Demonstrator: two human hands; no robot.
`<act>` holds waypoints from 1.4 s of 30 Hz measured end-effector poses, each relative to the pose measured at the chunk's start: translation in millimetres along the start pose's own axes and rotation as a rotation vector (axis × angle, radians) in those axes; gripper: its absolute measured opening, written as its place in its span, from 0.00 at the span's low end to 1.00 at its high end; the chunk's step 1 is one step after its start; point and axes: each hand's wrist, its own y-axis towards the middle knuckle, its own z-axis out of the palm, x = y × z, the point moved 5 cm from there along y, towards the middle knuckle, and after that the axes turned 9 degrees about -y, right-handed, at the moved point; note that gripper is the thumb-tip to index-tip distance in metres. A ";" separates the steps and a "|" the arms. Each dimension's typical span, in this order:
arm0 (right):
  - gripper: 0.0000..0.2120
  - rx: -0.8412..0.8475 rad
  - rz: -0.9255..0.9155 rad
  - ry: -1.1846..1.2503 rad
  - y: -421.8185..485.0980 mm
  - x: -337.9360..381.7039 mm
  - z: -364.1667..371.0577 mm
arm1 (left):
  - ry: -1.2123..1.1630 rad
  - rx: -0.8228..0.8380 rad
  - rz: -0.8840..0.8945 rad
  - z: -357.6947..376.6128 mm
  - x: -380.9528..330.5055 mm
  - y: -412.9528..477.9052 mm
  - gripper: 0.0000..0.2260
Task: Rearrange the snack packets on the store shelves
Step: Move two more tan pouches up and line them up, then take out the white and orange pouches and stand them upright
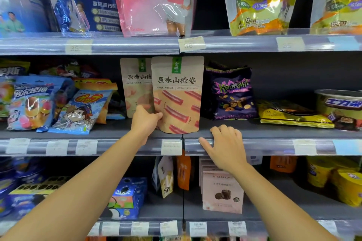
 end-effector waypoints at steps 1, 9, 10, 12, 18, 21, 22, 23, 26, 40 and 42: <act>0.29 0.014 -0.008 -0.002 0.0 -0.1 0.0 | 0.040 -0.011 0.025 -3.7 -1.4 -7.7 0.21; 0.29 0.064 -0.082 0.088 2.1 -4.9 -2.6 | 0.310 0.112 0.203 -30.2 2.2 -68.0 0.11; 0.30 0.078 -0.086 0.105 -0.1 -4.7 -4.0 | 0.378 0.130 0.233 -34.1 2.9 -74.7 0.10; 0.31 0.106 -0.084 0.124 -9.2 -1.5 -9.1 | 0.530 0.190 0.261 -40.9 6.9 -87.6 0.11; 0.30 0.112 -0.093 0.273 -54.2 19.7 -35.9 | 1.002 0.362 0.316 -58.2 27.4 -116.0 0.25; 0.30 0.235 -0.041 0.295 -80.6 30.1 -40.2 | 1.142 0.414 0.274 -74.8 42.2 -129.2 0.30; 0.31 0.309 -0.027 0.277 -90.9 34.7 -38.6 | 1.179 0.434 0.267 -80.6 48.1 -135.4 0.32; 0.32 0.385 -0.021 0.246 -102.0 40.1 -35.8 | 1.206 0.461 0.256 -85.9 55.8 -142.2 0.33; 0.36 0.586 -0.028 0.207 -137.0 56.8 -22.7 | 1.190 0.566 0.178 -100.3 80.2 -164.2 0.36; 0.41 0.699 -0.002 0.135 -215.8 107.9 -21.5 | 1.221 0.720 0.117 -131.1 128.6 -219.3 0.35; 0.40 0.704 0.019 0.157 -214.1 110.5 -13.5 | 1.217 0.733 0.105 -124.3 137.3 -216.7 0.35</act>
